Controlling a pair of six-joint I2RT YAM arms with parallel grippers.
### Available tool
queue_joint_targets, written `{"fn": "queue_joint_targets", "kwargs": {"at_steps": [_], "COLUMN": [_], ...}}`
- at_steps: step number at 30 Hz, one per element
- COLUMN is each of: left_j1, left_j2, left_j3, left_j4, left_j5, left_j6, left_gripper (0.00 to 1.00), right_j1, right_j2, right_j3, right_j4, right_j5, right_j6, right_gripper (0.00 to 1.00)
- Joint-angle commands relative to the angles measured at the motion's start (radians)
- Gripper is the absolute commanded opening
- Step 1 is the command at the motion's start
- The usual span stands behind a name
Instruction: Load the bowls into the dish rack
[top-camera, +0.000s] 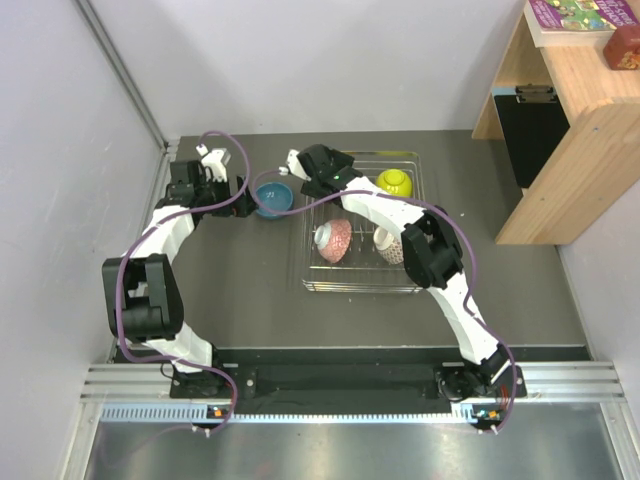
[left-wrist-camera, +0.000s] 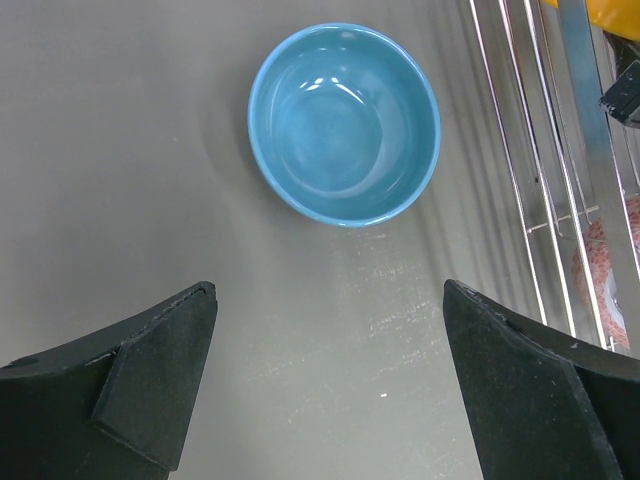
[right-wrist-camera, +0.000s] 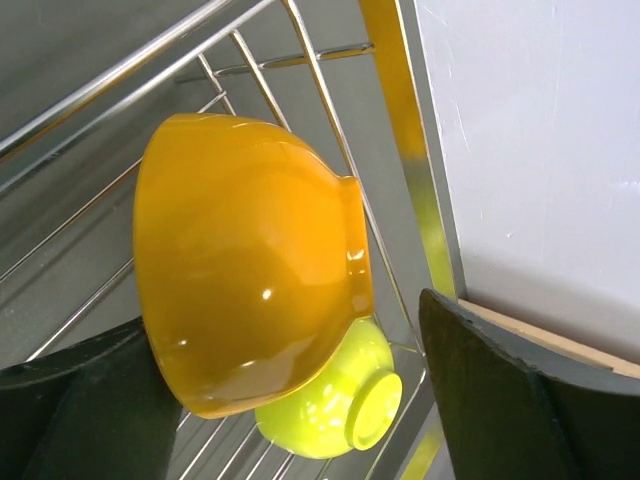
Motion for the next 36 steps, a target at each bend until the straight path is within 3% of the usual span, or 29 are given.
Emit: {"fn": "queue_joint_targets", "kwargs": {"at_steps": [1, 4, 11, 27, 32, 36], "left_j1": [0.008, 0.01, 0.011, 0.011, 0.013, 0.013], "left_j2": [-0.039, -0.037, -0.042, -0.04, -0.043, -0.042], "left_j3": [-0.005, -0.005, -0.002, -0.002, -0.003, -0.003], "left_j4": [0.052, 0.051, 0.049, 0.045, 0.045, 0.046], "left_j5": [0.027, 0.027, 0.032, 0.039, 0.041, 0.044], "left_j6": [-0.012, -0.011, -0.014, -0.012, -0.014, -0.014], "left_gripper": [0.99, 0.99, 0.99, 0.99, 0.99, 0.99], "right_j1": [0.012, 0.014, 0.008, -0.028, -0.045, -0.055], "right_j2": [-0.014, -0.034, -0.015, -0.057, -0.07, -0.103], "right_j3": [0.02, 0.025, 0.094, 0.114, 0.105, 0.053], "right_j4": [-0.049, -0.092, -0.257, -0.394, -0.366, -0.252], "right_j5": [-0.024, -0.051, -0.168, -0.334, -0.309, -0.26], "right_j6": [-0.004, -0.004, 0.012, 0.037, 0.064, 0.069], "right_gripper": [0.91, 1.0, 1.0, 0.99, 0.99, 1.0]}}
